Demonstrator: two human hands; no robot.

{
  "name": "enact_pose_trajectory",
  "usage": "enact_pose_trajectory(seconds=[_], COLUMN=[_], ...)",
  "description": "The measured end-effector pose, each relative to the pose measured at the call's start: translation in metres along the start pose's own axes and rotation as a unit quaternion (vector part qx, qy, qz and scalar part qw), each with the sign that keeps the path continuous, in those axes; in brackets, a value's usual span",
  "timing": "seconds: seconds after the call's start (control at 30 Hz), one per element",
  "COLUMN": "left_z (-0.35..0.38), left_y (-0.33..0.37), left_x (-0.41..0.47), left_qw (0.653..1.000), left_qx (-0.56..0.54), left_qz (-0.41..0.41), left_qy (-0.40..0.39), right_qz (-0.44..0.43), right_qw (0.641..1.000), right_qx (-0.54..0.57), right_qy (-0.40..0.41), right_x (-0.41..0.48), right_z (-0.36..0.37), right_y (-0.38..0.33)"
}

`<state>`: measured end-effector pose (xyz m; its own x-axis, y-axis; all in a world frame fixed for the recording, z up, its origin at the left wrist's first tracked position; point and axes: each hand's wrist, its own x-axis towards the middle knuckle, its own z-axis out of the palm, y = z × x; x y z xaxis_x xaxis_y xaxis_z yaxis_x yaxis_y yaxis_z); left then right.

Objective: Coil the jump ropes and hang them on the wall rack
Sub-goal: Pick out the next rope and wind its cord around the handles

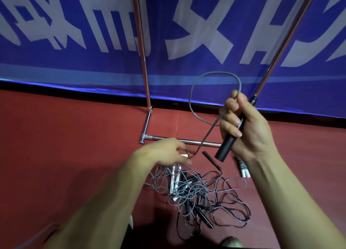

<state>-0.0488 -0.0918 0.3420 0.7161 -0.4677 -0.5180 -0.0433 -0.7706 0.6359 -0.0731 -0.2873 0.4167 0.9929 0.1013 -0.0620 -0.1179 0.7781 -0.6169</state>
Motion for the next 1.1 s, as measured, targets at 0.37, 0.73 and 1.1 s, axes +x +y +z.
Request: enact_pose_trajectory(seconds=[0.37,0.73,1.1], left_z=[-0.005,-0.015,-0.007], left_y=[0.001,0.018,-0.003], left_x=[0.009,0.006,0.004], left_qw=[0.992,0.909,0.990], left_qx=[-0.050,-0.374,-0.033], left_qz=[0.049,0.102,0.031], left_qy=[0.107,0.156,0.131], right_qz=[0.017,-0.018,-0.044], right_qw=[0.836,0.753,0.986], right_qx=[-0.526,-0.658,-0.160], right_qy=[0.158,-0.023,0.016], right_x=[0.007,0.004,0.004], right_z=[-0.034,-0.033,-0.003], right_y=[0.015,0.051,0.012])
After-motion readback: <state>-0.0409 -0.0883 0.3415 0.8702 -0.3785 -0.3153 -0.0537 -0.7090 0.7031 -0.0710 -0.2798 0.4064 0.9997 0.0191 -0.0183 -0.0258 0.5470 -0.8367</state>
